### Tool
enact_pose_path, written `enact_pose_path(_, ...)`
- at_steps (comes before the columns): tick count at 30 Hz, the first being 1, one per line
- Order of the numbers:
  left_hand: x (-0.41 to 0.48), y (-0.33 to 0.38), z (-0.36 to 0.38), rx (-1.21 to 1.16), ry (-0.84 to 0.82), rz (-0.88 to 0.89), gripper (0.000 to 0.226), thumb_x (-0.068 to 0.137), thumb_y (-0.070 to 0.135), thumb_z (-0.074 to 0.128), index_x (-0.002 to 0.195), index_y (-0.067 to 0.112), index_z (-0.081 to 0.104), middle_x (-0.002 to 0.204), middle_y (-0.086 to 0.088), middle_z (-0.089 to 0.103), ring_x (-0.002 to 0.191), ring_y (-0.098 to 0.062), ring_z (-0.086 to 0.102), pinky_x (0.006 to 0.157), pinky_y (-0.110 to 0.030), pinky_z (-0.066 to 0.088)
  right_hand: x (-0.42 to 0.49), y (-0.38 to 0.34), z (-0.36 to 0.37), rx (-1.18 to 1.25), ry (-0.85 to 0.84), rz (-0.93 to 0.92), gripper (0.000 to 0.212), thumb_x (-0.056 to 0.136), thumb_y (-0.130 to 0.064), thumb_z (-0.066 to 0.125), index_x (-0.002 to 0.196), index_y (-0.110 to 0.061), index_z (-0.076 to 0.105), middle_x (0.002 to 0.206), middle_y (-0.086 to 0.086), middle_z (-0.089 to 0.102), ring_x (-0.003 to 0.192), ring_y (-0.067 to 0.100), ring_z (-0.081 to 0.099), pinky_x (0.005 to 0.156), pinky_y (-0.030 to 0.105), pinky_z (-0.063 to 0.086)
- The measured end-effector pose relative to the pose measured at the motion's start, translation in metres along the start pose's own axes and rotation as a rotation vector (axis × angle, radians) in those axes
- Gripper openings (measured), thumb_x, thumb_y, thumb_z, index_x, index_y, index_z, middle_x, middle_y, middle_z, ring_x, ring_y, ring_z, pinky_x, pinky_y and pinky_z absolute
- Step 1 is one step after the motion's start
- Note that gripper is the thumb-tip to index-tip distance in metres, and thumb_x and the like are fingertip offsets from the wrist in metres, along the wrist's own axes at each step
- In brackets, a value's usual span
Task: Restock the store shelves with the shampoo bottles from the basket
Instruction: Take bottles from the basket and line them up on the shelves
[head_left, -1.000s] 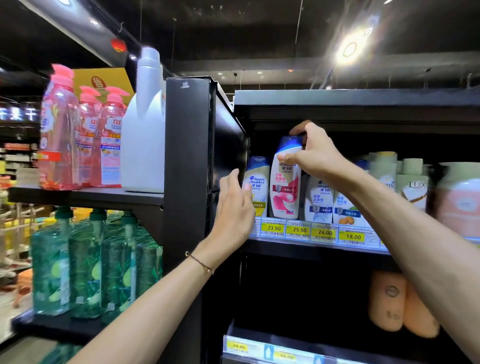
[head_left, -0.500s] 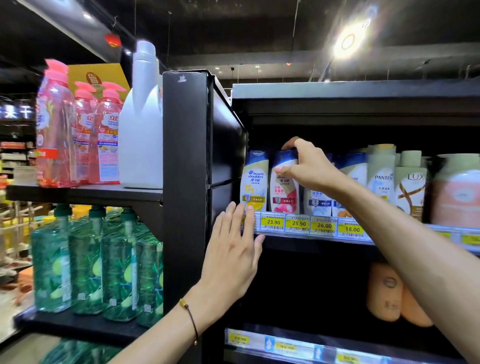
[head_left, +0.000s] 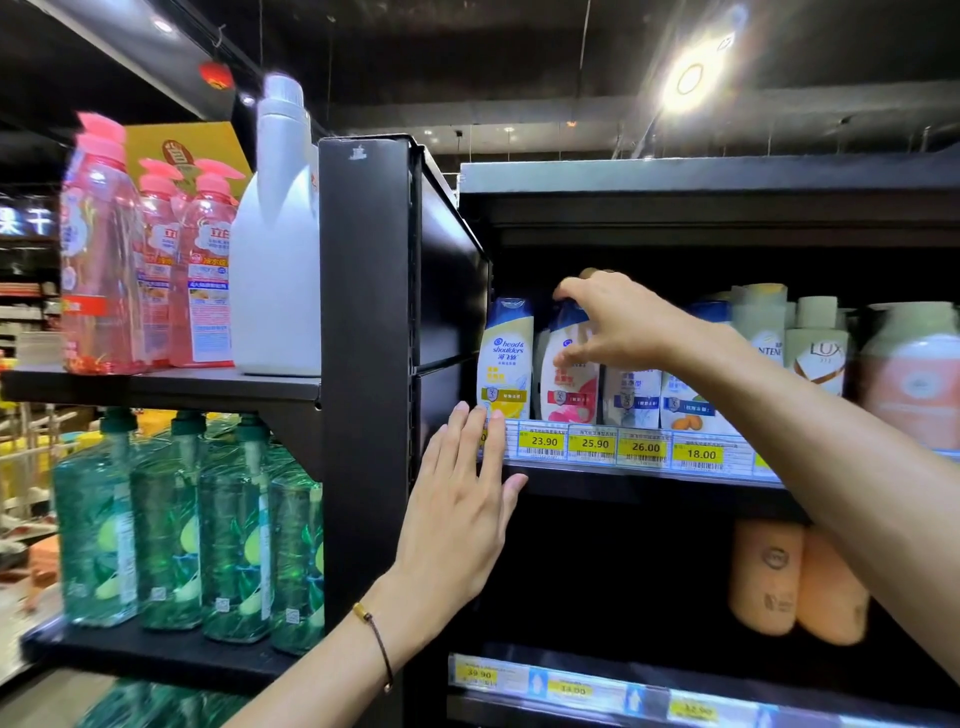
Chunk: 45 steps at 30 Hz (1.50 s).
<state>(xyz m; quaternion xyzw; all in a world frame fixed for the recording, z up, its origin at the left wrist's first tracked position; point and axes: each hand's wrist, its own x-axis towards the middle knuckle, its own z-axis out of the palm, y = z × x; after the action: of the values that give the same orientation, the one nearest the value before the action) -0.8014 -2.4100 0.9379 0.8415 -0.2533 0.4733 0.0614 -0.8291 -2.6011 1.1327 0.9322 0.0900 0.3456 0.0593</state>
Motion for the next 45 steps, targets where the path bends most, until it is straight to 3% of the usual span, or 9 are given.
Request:
enact_pose_path(7,0.0,-0.001,0.003,0.016,0.004,0.009,0.062,0.11,0.043,0.03,0.157,0.002,0.031,0.16,-0.019,0.034,0.154,-0.033,0.023,0.12,-0.047,0.032,-0.004,-0.002,0.008,-0.045,0.033,-0.009,0.078,0.079,-0.039,0.084,0.144,-0.014,0.049,0.132,0.011,0.057,0.123,0.03,0.053,0.097,0.049,0.05)
enact_pose_path(13,-0.001,-0.001,0.001,0.026,-0.021,0.013,0.063,0.11,0.044,0.026,0.158,0.002,0.028,0.161,-0.019,0.032,0.154,-0.034,0.021,0.121,-0.047,0.03,-0.012,-0.001,0.009,-0.059,0.074,-0.003,0.085,0.09,-0.046,0.072,0.158,-0.021,0.03,0.153,0.009,0.043,0.139,0.028,0.04,0.101,0.049,0.049)
enact_pose_path(18,-0.002,0.001,-0.006,0.027,-0.069,0.0,0.065,0.11,0.045,0.022,0.16,0.003,0.021,0.164,-0.019,0.025,0.156,-0.034,0.014,0.123,-0.046,0.025,-0.043,-0.015,0.007,0.013,0.25,-0.011,0.062,0.098,-0.038,0.062,0.153,-0.016,0.042,0.151,0.007,0.046,0.141,0.025,0.038,0.106,0.043,0.046)
enact_pose_path(21,-0.005,0.004,-0.013,0.043,-0.13,0.008,0.071,0.108,0.05,0.019,0.161,0.004,0.01,0.168,-0.021,0.009,0.157,-0.035,0.002,0.125,-0.046,0.019,-0.074,-0.033,0.017,-0.029,0.249,-0.009,0.054,0.098,-0.03,0.061,0.146,-0.006,0.051,0.148,0.015,0.049,0.14,0.031,0.042,0.114,0.042,0.039)
enact_pose_path(23,-0.012,0.004,-0.021,-0.01,-0.137,0.001,0.07,0.107,0.049,0.026,0.162,0.007,0.013,0.168,-0.023,0.006,0.157,-0.037,0.005,0.125,-0.046,0.019,-0.097,-0.046,0.026,-0.073,0.251,-0.005,0.05,0.097,-0.029,0.061,0.14,-0.003,0.055,0.146,0.019,0.052,0.139,0.036,0.044,0.117,0.044,0.035)
enact_pose_path(26,-0.029,0.002,-0.036,-0.111,-0.125,-0.018,0.067,0.106,0.044,0.038,0.16,0.009,0.021,0.167,-0.023,0.013,0.155,-0.037,0.014,0.124,-0.044,0.023,-0.132,-0.067,0.037,-0.15,0.214,0.062,0.056,0.098,-0.035,0.057,0.146,-0.008,0.05,0.153,0.017,0.047,0.147,0.034,0.036,0.123,0.051,0.023)
enact_pose_path(30,-0.058,-0.002,-0.053,-0.108,-0.191,0.025,0.063,0.108,0.045,0.031,0.16,0.011,0.024,0.166,-0.019,0.022,0.155,-0.035,0.015,0.123,-0.044,0.021,-0.176,-0.097,0.049,-0.175,0.113,0.172,0.062,0.101,-0.044,0.047,0.156,-0.014,0.039,0.161,0.014,0.038,0.153,0.031,0.026,0.126,0.05,0.013)
enact_pose_path(42,-0.187,-0.007,-0.072,-0.075,-0.46,0.001,0.062,0.107,0.05,0.027,0.158,0.015,0.027,0.164,-0.011,0.027,0.155,-0.032,0.016,0.123,-0.048,0.018,-0.312,-0.186,0.104,-0.013,-0.205,0.358,0.062,0.106,-0.045,0.037,0.159,-0.015,0.03,0.164,0.012,0.031,0.154,0.03,0.021,0.125,0.047,0.015)
enact_pose_path(45,-0.23,0.0,-0.066,-0.083,-0.54,-0.008,0.061,0.107,0.05,0.03,0.156,0.014,0.029,0.162,-0.011,0.03,0.154,-0.033,0.018,0.121,-0.05,0.019,-0.341,-0.197,0.113,-0.03,-0.274,0.336,0.059,0.106,-0.043,0.037,0.156,-0.011,0.033,0.157,0.013,0.039,0.149,0.031,0.028,0.12,0.045,0.024)
